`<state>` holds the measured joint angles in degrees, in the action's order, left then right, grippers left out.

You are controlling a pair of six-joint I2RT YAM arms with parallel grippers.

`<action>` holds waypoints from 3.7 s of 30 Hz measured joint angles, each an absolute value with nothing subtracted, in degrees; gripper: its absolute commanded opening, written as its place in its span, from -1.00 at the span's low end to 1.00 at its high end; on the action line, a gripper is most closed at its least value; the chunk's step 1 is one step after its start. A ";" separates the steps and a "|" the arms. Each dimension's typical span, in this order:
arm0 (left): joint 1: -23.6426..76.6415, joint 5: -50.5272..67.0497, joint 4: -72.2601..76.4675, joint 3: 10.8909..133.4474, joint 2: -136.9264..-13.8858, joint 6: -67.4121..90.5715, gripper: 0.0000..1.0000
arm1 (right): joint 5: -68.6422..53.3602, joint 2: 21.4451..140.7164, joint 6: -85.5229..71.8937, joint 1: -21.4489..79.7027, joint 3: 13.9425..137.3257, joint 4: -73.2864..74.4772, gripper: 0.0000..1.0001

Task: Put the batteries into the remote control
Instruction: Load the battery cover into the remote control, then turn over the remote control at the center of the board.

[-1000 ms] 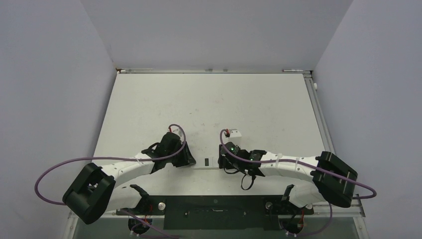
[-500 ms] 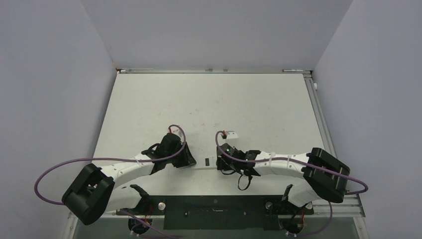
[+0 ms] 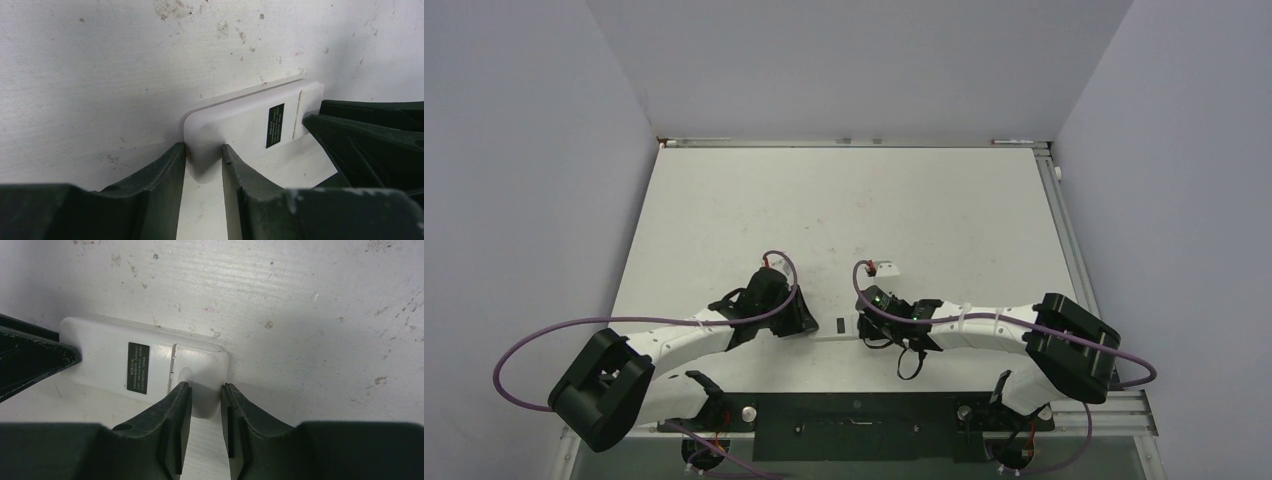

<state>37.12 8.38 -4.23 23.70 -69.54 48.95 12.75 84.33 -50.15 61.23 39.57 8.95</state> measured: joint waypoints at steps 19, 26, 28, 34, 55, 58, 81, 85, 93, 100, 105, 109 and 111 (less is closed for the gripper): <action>37.67 8.14 -4.84 24.69 -70.81 48.93 -0.45 | 15.09 85.56 -49.47 62.74 40.47 8.71 -0.41; 38.59 6.48 -6.00 25.93 -71.18 47.75 -0.11 | 16.14 85.08 -44.29 63.00 42.74 12.49 -0.08; 38.87 5.89 -6.85 26.55 -71.16 47.27 0.09 | 16.36 83.94 -40.91 62.89 43.38 14.35 0.04; 38.85 2.83 -10.50 29.23 -71.00 45.71 0.29 | 14.24 80.86 -27.83 61.43 45.91 16.99 0.40; 33.82 -0.34 -18.11 25.54 -52.16 49.28 0.62 | -8.82 91.35 -4.84 56.21 52.64 18.52 0.53; 33.10 0.73 -18.68 24.62 -50.61 49.54 0.63 | -9.63 92.86 -4.25 56.16 53.25 18.50 0.53; 30.57 7.99 -19.05 22.90 -49.19 50.81 0.64 | -4.99 95.94 -6.28 61.06 52.58 16.53 0.20; 30.44 8.27 -18.65 22.24 -49.21 50.89 0.64 | -3.16 95.88 -8.58 64.79 52.10 15.38 -0.08; 30.17 9.61 -17.26 20.36 -50.24 51.88 0.64 | -1.69 95.33 -12.23 66.13 51.48 14.76 -0.83; 29.15 11.86 -15.99 20.16 -50.06 52.21 0.67 | -2.20 91.66 -17.23 65.58 48.34 15.86 -0.83; 27.59 15.35 -11.49 18.31 -49.50 53.60 0.71 | -4.82 85.34 -21.74 62.30 43.79 16.58 -0.83; 26.81 19.31 -5.65 15.86 -49.41 55.27 0.87 | -7.27 78.70 -25.43 58.04 40.84 16.25 -0.83; 26.79 21.43 -2.15 14.70 -49.41 56.31 0.89 | -8.84 75.44 -27.57 56.05 39.66 15.16 -0.83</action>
<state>26.79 21.43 -2.15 14.70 -49.41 56.31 -8.84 75.44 -27.57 56.05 39.66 15.16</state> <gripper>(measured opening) 0.923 0.612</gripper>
